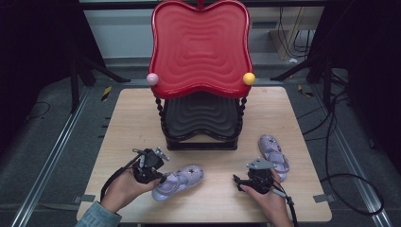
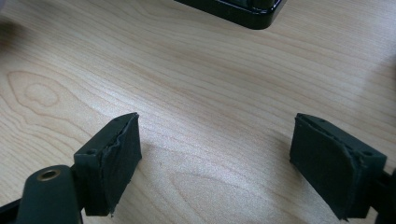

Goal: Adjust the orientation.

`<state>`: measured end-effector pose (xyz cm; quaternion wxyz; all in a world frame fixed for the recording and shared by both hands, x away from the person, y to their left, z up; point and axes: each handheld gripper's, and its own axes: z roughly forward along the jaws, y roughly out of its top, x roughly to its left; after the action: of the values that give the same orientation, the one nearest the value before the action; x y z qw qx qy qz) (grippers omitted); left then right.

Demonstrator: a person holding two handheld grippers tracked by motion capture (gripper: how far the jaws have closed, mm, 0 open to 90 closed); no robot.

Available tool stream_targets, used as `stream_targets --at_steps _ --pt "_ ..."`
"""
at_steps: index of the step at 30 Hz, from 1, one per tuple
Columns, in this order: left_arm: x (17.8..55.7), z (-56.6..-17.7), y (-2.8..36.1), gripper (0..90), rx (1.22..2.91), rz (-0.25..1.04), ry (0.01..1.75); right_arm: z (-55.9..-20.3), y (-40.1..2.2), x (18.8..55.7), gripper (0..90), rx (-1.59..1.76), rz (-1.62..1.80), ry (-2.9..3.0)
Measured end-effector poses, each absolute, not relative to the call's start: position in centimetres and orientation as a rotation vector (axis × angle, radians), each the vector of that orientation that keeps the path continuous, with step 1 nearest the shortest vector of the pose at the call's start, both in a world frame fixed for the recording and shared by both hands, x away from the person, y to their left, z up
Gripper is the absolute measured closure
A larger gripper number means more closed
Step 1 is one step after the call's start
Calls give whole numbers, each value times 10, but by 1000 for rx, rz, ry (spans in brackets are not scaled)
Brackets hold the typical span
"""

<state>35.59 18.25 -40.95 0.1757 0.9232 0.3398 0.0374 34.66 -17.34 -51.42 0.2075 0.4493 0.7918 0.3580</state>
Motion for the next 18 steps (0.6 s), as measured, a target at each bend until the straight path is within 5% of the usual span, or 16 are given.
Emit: stream_targets --at_steps 18 --pt "357 -388 177 840 2533 92 927 -514 -173 347 166 1250 997 2205"
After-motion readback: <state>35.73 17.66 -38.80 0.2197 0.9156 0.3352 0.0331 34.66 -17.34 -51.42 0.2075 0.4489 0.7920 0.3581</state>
